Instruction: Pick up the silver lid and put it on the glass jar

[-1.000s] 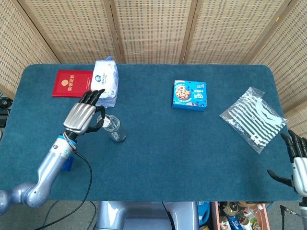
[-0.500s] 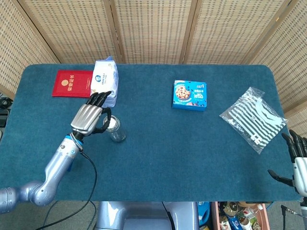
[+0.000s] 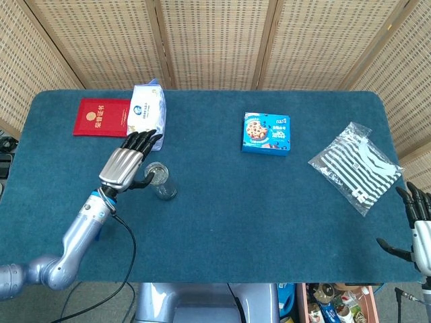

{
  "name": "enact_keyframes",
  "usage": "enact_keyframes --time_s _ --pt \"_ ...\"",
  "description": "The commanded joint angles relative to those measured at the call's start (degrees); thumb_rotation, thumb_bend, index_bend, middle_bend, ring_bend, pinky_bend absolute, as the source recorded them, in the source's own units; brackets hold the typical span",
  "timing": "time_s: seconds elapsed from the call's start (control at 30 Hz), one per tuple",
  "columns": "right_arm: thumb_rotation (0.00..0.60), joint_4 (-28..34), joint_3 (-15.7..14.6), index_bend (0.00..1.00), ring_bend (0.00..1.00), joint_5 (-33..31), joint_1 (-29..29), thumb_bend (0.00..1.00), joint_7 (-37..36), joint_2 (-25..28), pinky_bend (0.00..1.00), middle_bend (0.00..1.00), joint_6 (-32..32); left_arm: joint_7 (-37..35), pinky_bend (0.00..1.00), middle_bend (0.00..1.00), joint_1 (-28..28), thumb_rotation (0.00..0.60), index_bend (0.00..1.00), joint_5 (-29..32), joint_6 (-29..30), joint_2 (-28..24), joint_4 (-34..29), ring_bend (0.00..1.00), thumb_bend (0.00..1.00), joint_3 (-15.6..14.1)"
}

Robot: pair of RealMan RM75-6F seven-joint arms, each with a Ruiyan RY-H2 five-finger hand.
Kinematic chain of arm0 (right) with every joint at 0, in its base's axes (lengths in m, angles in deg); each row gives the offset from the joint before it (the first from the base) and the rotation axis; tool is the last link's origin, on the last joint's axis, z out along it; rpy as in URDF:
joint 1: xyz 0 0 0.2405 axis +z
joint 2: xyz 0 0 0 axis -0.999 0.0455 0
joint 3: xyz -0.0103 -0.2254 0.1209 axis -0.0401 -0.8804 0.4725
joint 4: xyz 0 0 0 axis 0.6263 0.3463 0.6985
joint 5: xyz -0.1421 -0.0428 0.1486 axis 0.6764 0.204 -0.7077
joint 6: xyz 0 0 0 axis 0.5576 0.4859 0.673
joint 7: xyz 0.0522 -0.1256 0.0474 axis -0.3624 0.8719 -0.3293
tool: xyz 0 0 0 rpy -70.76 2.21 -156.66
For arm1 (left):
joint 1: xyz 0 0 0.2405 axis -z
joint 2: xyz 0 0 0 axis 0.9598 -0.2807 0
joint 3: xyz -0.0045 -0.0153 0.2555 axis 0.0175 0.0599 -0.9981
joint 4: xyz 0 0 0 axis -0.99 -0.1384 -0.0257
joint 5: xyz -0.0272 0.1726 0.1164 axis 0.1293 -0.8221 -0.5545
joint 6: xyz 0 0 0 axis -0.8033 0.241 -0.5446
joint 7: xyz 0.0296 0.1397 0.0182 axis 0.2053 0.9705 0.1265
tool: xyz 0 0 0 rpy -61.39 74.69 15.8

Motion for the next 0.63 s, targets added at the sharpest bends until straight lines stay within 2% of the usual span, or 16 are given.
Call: enact_keyframes --time_s 0.03,0.2,0.33,0.43,0.5,0.63 --pt "0.6 -0.03 -0.02 0.02 0.0 0.04 -0.01 0.0 0.05 -0.02 0.0 0.0 -0.03 -2.18 0.0 0.0 -1.75 0.6 0.0 -2.36 1.84 -2.4 -1.71 0.0 0.41 -0.07" --pt "0.6 0.0 -0.16 0.02 0.0 0.25 -0.01 0.0 0.12 -0.05 0.0 0.0 0.05 -4.38 0.0 0.0 -6.99 0.6 0.0 -5.9 6.75 -7.65 -5.19 0.0 0.41 -2.15" --pt "0.6 0.14 -0.32 0.02 0.0 0.55 -0.07 0.0 0.23 -0.07 0.0 0.0 -0.05 -5.33 0.0 0.0 -14.06 0.6 0.0 -10.13 13.83 -11.22 -5.95 0.0 0.4 -6.39" --pt "0.6 0.46 -0.3 0.02 0.0 0.83 -0.09 0.0 0.24 0.01 0.0 0.0 -0.25 -6.64 0.0 0.0 -23.07 0.6 0.0 -14.52 24.19 -10.97 -2.54 0.0 0.31 -11.48" --pt "0.6 0.74 -0.28 0.02 0.0 1.05 -0.19 0.0 0.28 0.12 0.0 0.0 -0.58 -9.3 0.0 0.0 -27.5 0.6 0.0 -16.77 28.59 -10.45 0.22 0.0 0.22 -13.7" --pt "0.6 1.08 -0.34 0.02 0.0 1.49 -0.33 0.0 0.45 0.19 0.0 0.0 -1.0 -12.61 0.0 0.0 -31.46 0.6 0.0 -17.41 30.66 -10.97 1.73 0.0 0.15 -15.54"
